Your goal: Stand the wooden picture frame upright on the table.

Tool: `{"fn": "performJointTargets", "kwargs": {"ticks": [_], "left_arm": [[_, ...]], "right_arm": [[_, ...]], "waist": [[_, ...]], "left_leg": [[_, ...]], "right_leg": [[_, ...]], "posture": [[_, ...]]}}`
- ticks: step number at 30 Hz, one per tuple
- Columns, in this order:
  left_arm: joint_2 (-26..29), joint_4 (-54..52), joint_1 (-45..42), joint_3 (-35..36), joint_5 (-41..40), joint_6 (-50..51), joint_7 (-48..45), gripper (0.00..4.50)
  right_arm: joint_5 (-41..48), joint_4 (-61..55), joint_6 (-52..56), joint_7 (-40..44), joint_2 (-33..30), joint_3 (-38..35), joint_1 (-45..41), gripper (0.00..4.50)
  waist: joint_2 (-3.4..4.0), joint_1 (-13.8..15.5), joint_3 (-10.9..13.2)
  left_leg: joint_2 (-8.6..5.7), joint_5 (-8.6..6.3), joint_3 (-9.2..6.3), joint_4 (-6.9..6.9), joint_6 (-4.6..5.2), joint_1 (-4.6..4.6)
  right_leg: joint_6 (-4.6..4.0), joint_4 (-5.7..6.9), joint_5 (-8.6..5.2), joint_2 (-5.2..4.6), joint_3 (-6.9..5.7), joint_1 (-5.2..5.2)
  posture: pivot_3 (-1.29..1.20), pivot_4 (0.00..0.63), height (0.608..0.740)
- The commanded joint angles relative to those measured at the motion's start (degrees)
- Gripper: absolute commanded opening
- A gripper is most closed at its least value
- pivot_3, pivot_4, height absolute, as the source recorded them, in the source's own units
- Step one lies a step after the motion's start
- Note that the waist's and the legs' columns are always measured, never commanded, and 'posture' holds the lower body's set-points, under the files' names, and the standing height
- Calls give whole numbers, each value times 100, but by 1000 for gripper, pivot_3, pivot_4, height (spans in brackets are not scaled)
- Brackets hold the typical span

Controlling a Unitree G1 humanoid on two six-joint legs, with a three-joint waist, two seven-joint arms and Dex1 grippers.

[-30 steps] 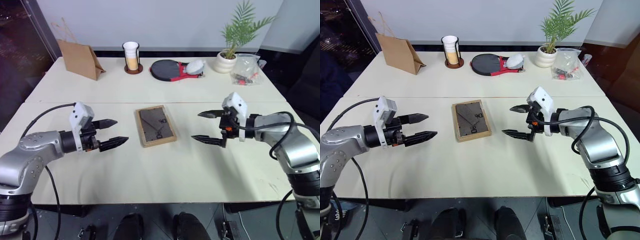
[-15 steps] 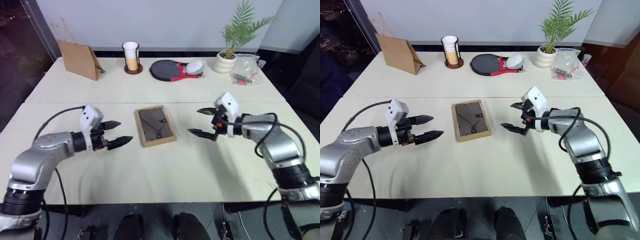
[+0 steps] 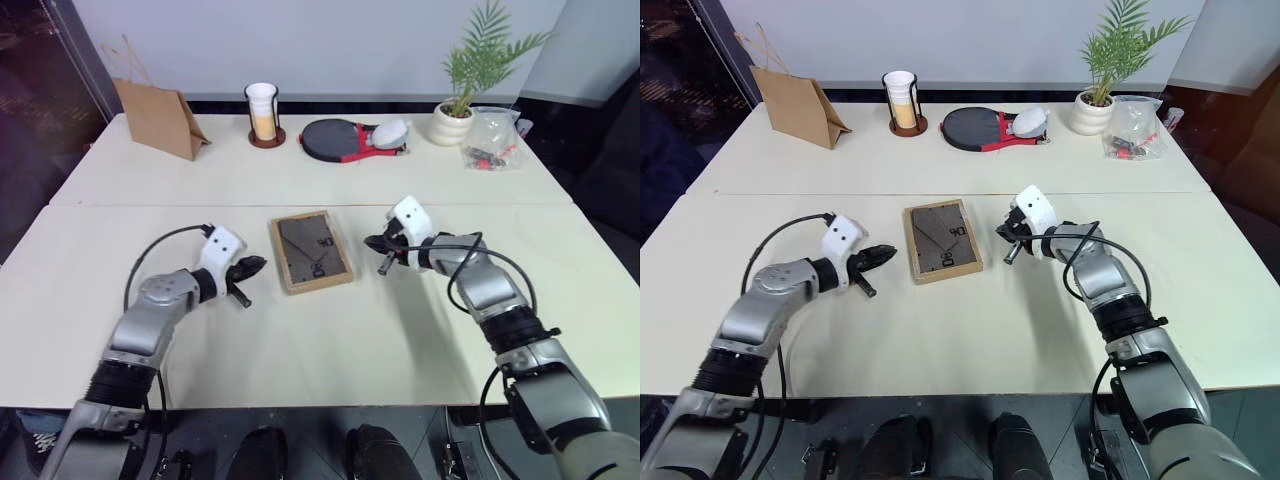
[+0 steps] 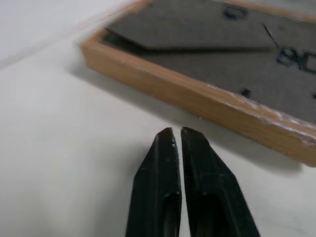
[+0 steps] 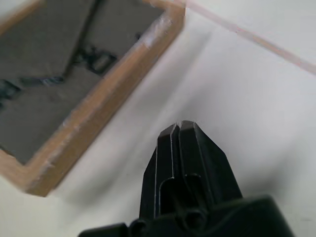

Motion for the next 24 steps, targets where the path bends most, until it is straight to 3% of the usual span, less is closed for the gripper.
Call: {"fn": "performJointTargets", "kwargs": {"ticks": [1,8,17,24], "left_arm": [[-140,-175,73,-43,216,22,297,48],[-138,-723,357,-84,176,544,280,48],[542,-2014,1146,172,-80,1581,61,48],[985,-2079,1232,456,-301,1958,-170,48]], "right_arm": [[-118,5,-121,-96,210,57,-45,0],[-64,-790,293,254,553,332,458,0],[60,-2809,1424,651,422,599,1332,0],[-163,-2964,1563,511,245,655,1406,0]], "waist": [[0,-2,0],[2,-25,-11],[4,-59,-24],[2,-46,-25]], "left_leg": [[1,0,0,0,0,0],[8,0,-3,1,0,7],[17,-1,-6,-17,0,17],[14,-1,-5,-16,0,38]], "right_leg": [[0,0,0,1,0,-1],[0,13,0,-2,1,3],[-1,10,-1,2,3,3],[-5,13,-1,2,3,21]], "posture": [[0,150,740],[0,150,740],[0,150,740],[0,150,740]]}}
